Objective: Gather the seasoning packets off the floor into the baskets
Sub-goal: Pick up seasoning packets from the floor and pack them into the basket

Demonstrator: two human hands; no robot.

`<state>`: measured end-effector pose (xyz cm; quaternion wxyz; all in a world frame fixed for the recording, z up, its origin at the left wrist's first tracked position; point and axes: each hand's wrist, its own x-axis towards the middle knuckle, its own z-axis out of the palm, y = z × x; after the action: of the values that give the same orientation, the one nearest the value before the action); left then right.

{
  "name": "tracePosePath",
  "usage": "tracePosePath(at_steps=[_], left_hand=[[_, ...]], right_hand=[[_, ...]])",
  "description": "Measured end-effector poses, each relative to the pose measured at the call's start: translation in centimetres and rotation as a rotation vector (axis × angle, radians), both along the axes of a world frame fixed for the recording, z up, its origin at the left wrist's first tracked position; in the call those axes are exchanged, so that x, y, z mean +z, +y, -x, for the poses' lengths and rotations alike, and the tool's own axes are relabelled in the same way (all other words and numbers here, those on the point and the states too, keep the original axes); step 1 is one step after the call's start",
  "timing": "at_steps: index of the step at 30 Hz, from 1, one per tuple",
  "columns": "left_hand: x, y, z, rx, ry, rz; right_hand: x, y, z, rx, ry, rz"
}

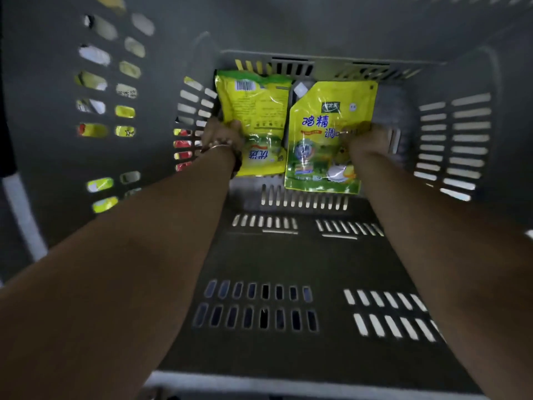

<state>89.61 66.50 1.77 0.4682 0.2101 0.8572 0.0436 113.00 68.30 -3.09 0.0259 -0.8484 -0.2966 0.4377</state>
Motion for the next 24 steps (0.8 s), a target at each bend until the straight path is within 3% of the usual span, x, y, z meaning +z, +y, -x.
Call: tracePosePath(at_steps=[6, 9, 19, 24], left_hand=[[5.2, -0.6, -0.6, 0.003, 0.028, -0.034], [10.2, -1.9, -1.1, 0.082, -0.034, -0.102], [31.1, -9.7, 0.6, 0.029, -0.223, -0.402], [37.5, -14.7, 5.4, 0.111, -0.141, -0.452]], right_hand=[[7.6, -1.3, 2.2, 0.165, 0.026, 0.077], [13.3, -2.5, 2.9, 0.222, 0.087, 0.033], [32.7, -6.1, 6.3, 0.467, 0.158, -0.178], [40.6, -8.8, 11.2, 0.54, 0.28, -0.229]])
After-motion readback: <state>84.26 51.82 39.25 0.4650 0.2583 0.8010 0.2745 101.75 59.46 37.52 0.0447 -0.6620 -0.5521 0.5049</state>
